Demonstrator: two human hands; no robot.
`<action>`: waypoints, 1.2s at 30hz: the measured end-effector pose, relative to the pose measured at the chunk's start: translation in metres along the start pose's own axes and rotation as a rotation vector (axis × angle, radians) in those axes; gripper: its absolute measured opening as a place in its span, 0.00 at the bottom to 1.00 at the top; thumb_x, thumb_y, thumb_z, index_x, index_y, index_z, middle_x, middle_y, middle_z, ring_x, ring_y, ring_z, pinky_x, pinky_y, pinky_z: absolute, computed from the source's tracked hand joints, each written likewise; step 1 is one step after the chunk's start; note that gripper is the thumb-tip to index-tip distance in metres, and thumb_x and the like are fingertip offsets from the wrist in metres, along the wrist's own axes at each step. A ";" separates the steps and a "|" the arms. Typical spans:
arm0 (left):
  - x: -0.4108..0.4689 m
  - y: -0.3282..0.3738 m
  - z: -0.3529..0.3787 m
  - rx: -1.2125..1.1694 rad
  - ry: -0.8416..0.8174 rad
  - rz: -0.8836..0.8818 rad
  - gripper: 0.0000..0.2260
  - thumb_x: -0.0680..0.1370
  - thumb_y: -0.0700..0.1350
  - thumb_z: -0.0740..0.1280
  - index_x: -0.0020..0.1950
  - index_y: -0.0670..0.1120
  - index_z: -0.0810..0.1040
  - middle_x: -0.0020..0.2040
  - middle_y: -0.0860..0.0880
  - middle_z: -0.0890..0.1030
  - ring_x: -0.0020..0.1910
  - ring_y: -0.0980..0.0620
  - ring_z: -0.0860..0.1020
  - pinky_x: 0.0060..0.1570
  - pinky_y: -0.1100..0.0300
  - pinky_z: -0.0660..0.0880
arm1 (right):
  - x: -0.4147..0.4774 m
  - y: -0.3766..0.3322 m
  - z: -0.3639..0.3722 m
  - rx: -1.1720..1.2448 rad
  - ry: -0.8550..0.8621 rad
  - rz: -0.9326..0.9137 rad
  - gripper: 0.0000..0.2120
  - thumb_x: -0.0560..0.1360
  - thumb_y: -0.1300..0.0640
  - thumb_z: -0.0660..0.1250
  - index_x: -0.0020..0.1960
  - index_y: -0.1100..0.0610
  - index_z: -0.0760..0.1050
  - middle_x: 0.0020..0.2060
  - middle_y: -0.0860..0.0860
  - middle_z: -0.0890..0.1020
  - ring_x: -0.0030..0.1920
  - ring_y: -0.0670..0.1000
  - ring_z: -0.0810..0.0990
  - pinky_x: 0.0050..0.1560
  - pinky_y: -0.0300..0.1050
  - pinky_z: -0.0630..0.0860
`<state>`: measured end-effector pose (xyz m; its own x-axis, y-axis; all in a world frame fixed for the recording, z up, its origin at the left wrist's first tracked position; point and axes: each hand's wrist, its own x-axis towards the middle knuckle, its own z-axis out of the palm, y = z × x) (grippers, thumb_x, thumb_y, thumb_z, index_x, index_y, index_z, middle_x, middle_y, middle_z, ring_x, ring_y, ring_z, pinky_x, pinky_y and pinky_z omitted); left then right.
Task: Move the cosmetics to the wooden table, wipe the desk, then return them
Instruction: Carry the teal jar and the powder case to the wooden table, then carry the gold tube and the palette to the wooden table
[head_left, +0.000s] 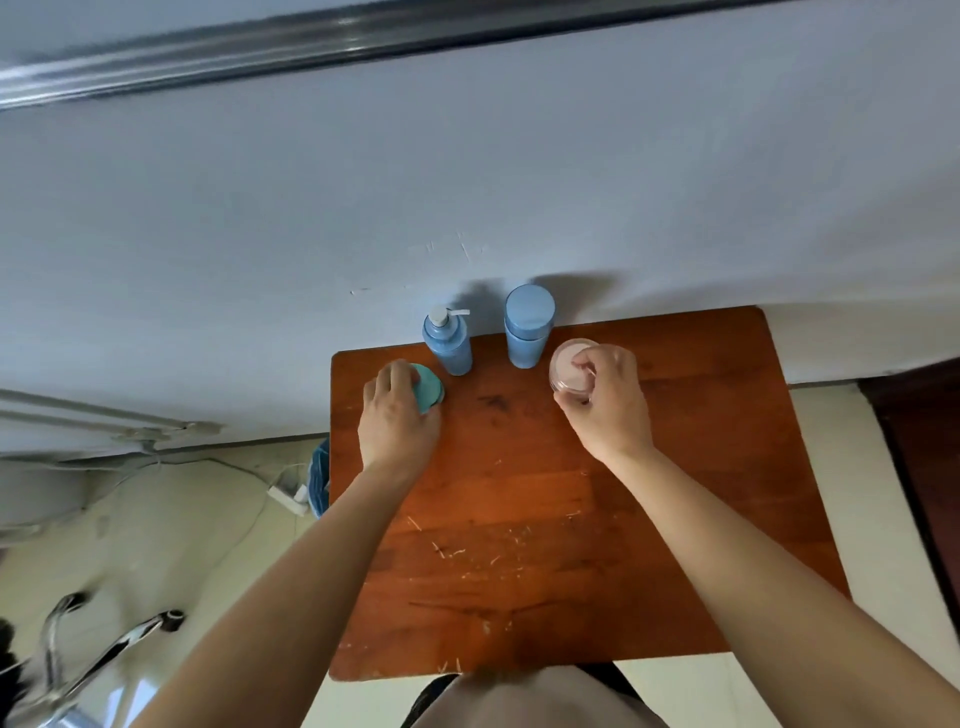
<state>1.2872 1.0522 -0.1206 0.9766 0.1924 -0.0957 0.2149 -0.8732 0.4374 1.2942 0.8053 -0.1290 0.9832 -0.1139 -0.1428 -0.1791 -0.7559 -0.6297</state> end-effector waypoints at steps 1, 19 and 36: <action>0.006 0.001 0.000 -0.007 0.019 -0.018 0.20 0.72 0.44 0.72 0.60 0.46 0.69 0.58 0.47 0.76 0.57 0.44 0.73 0.46 0.53 0.73 | 0.006 0.000 0.000 0.010 0.008 -0.008 0.22 0.71 0.56 0.76 0.61 0.55 0.72 0.64 0.54 0.70 0.60 0.54 0.76 0.52 0.44 0.79; -0.016 0.021 -0.080 0.171 0.119 0.193 0.25 0.81 0.55 0.58 0.77 0.49 0.61 0.80 0.47 0.52 0.79 0.45 0.48 0.75 0.41 0.52 | -0.011 -0.028 -0.059 -0.215 0.176 -0.212 0.28 0.80 0.51 0.64 0.76 0.54 0.60 0.77 0.60 0.59 0.76 0.60 0.60 0.72 0.57 0.67; -0.132 0.191 -0.116 0.103 0.087 0.827 0.34 0.78 0.71 0.42 0.80 0.56 0.46 0.79 0.47 0.36 0.78 0.44 0.38 0.74 0.35 0.46 | -0.244 0.027 -0.218 -0.424 0.720 0.045 0.33 0.81 0.39 0.54 0.80 0.52 0.50 0.79 0.58 0.51 0.79 0.57 0.52 0.75 0.61 0.57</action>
<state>1.1990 0.9121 0.0792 0.8169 -0.4976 0.2915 -0.5674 -0.7840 0.2518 1.0578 0.6724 0.0551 0.7837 -0.4254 0.4525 -0.3318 -0.9027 -0.2740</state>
